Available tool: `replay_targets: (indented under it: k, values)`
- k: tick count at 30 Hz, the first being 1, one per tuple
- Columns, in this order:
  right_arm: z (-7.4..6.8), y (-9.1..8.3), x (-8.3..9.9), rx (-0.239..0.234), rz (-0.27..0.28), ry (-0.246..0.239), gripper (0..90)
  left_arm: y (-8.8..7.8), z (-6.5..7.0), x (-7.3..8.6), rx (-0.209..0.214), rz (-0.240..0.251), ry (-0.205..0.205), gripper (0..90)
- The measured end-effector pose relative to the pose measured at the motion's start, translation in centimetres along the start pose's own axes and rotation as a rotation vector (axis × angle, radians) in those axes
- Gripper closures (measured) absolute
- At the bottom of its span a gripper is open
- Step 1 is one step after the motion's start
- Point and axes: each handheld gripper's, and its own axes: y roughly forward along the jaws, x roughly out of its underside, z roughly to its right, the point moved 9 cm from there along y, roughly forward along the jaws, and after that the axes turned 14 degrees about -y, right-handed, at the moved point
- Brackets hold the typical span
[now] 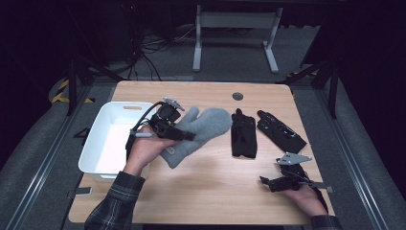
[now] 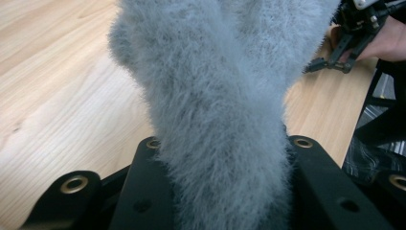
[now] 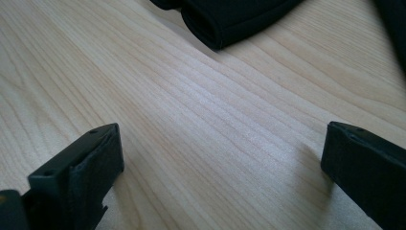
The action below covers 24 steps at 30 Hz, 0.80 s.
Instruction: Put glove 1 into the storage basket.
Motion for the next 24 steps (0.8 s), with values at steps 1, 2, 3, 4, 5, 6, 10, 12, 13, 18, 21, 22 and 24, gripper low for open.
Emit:
replay_targets:
  k: [1,2,3,4,5,6,10,12,13,18,21,22,24]
  values:
    - [0.0,0.0,0.0,0.000,0.000,0.000,1.1,0.0,0.0,0.0,0.000,0.000,0.000,68.5]
    - [0.0,0.0,0.0,0.000,0.000,0.000,1.1,-0.4,-0.4,0.1,-0.006,0.005,-0.006,68.5]
    - [0.0,0.0,0.0,0.000,0.000,-0.001,1.1,-0.7,-0.6,0.1,-0.013,0.010,-0.015,68.5]
    - [0.0,0.0,0.0,0.000,0.000,0.000,1.1,-1.1,-0.9,0.2,-0.020,0.013,-0.017,68.5]
    - [0.0,0.0,0.0,0.000,0.001,-0.001,1.2,-1.7,-1.4,0.2,-0.027,0.023,-0.029,68.5]
    - [0.0,0.0,0.0,0.000,0.001,-0.001,1.2,-1.7,-1.4,0.2,-0.027,0.023,-0.029,68.5]
    - [0.0,0.0,0.0,0.000,0.001,-0.001,1.2,-3.7,-3.0,0.6,-0.063,0.053,-0.054,68.5]
    - [0.0,0.0,0.0,0.000,0.001,-0.001,1.2,-4.3,-3.7,0.8,-0.074,0.061,-0.068,68.5]
    - [0.0,0.0,0.0,0.000,0.001,-0.001,1.2,-4.3,-3.7,0.8,-0.074,0.061,-0.068,68.5]
    - [0.0,0.0,0.0,0.000,0.001,0.000,1.3,-6.3,-6.2,2.0,-0.112,0.093,-0.123,68.5]
    - [0.0,0.0,0.0,0.001,0.001,0.000,1.3,-7.1,-7.2,2.5,-0.123,0.108,-0.148,68.5]
    - [0.0,0.0,0.0,0.001,0.001,0.000,1.3,-7.5,-7.6,2.8,-0.129,0.113,-0.159,68.5]
    - [0.0,0.0,0.0,0.001,0.001,0.000,1.3,-8.2,-8.4,3.2,-0.143,0.122,-0.179,68.6]
